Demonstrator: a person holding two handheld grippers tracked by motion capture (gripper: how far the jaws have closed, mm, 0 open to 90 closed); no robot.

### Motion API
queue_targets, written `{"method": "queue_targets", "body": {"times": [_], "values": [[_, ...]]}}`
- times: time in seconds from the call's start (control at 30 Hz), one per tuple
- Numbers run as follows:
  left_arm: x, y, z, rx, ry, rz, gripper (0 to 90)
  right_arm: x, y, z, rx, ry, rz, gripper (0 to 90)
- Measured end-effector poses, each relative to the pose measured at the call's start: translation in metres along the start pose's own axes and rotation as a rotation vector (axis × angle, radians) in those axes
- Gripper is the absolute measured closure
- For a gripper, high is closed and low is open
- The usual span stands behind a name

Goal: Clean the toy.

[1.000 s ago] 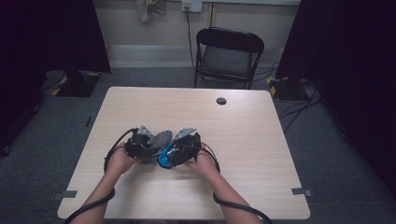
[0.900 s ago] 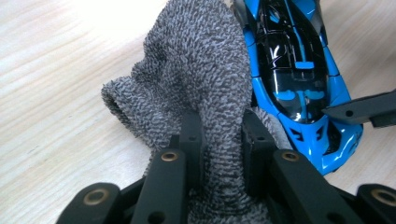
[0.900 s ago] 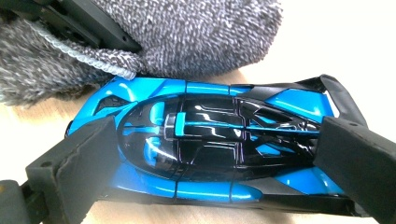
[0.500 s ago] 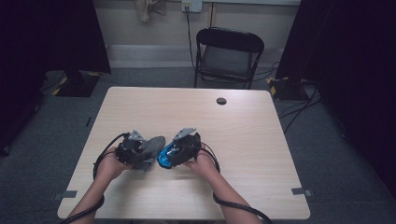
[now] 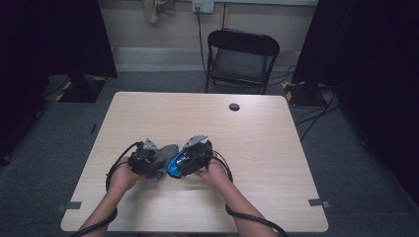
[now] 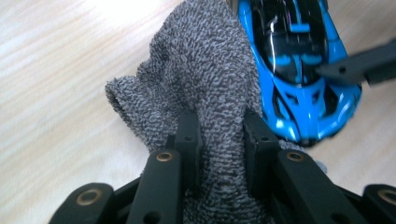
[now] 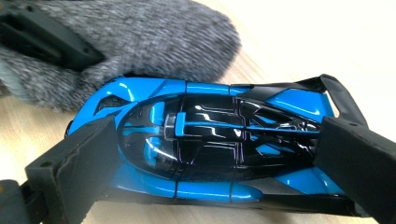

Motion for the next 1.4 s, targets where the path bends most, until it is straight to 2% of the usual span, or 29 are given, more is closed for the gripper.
{"method": "queue_targets", "body": {"times": [0.17, 0.27, 0.4, 0.5, 0.7, 0.8, 0.83, 0.93, 1.0, 1.03, 1.1, 1.13, 1.17, 1.2, 1.3, 1.33, 1.37, 1.4], "values": [[-0.013, 0.007, 0.011, 0.017, -0.019, -0.027, 71.8, 0.000, -0.001, 0.000, -0.001, 0.001, -0.001, 0.0], [-0.024, 0.008, 0.019, 0.017, -0.017, -0.011, 71.8, 0.000, -0.001, 0.000, -0.001, -0.003, -0.002, 0.0], [-0.038, 0.007, 0.030, 0.029, -0.021, -0.022, 72.0, 0.001, -0.001, 0.000, -0.002, -0.008, -0.003, 0.0], [-0.047, 0.006, 0.037, 0.020, -0.023, -0.017, 71.9, 0.001, -0.001, 0.000, -0.002, -0.009, -0.002, 0.0], [-0.061, 0.004, 0.051, 0.028, -0.048, -0.076, 71.9, 0.001, -0.002, 0.000, -0.002, -0.007, 0.000, 0.0], [-0.068, 0.002, 0.055, 0.013, -0.057, -0.078, 72.0, 0.001, -0.002, 0.000, -0.002, -0.007, 0.000, 0.0], [-0.070, 0.001, 0.057, 0.007, -0.056, -0.064, 71.9, 0.001, -0.003, 0.000, -0.001, -0.006, 0.001, 0.0], [-0.076, 0.002, 0.061, 0.012, -0.075, -0.086, 71.8, 0.000, -0.003, 0.000, -0.001, -0.003, 0.001, 0.0], [-0.080, 0.004, 0.061, 0.016, -0.115, -0.120, 71.5, 0.001, -0.004, 0.000, 0.002, -0.006, -0.001, 0.0], [-0.081, 0.004, 0.060, -0.008, -0.160, -0.134, 71.0, 0.001, -0.004, 0.000, 0.001, -0.007, 0.000, 0.0], [-0.084, 0.003, 0.057, -0.008, -0.191, -0.143, 71.0, 0.001, -0.003, 0.000, 0.000, -0.011, 0.002, 0.0], [-0.083, 0.004, 0.054, -0.017, -0.178, -0.110, 70.9, 0.001, -0.003, 0.000, 0.000, -0.012, 0.000, 0.0], [-0.084, 0.004, 0.052, -0.018, -0.186, -0.102, 70.8, 0.002, -0.003, 0.000, 0.000, -0.012, 0.000, 0.0], [-0.084, 0.004, 0.048, -0.009, -0.189, -0.113, 70.7, 0.002, -0.003, 0.000, -0.001, -0.012, 0.000, 0.0], [-0.084, 0.008, 0.037, 0.001, -0.189, -0.113, 70.6, 0.002, -0.003, 0.000, -0.001, -0.012, -0.001, 0.0], [-0.082, 0.011, 0.031, -0.013, -0.189, -0.106, 70.6, 0.002, -0.003, 0.000, -0.001, -0.011, 0.000, 0.0], [-0.081, 0.014, 0.027, -0.009, -0.187, -0.107, 70.6, 0.001, -0.003, 0.000, -0.001, -0.009, 0.001, 0.0], [-0.080, 0.015, 0.024, -0.003, -0.196, -0.122, 70.7, 0.001, -0.003, 0.000, -0.001, -0.010, 0.001, 0.0]]}}
Point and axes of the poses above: each handheld gripper's, and its own axes: z roughly forward along the jaws, x roughly out of its underside, y roughly to its left, the point moved 4 cm from there along z, roughly forward along the jaws, and after that the axes turned 6 degrees about -z, right-handed, at the moved point
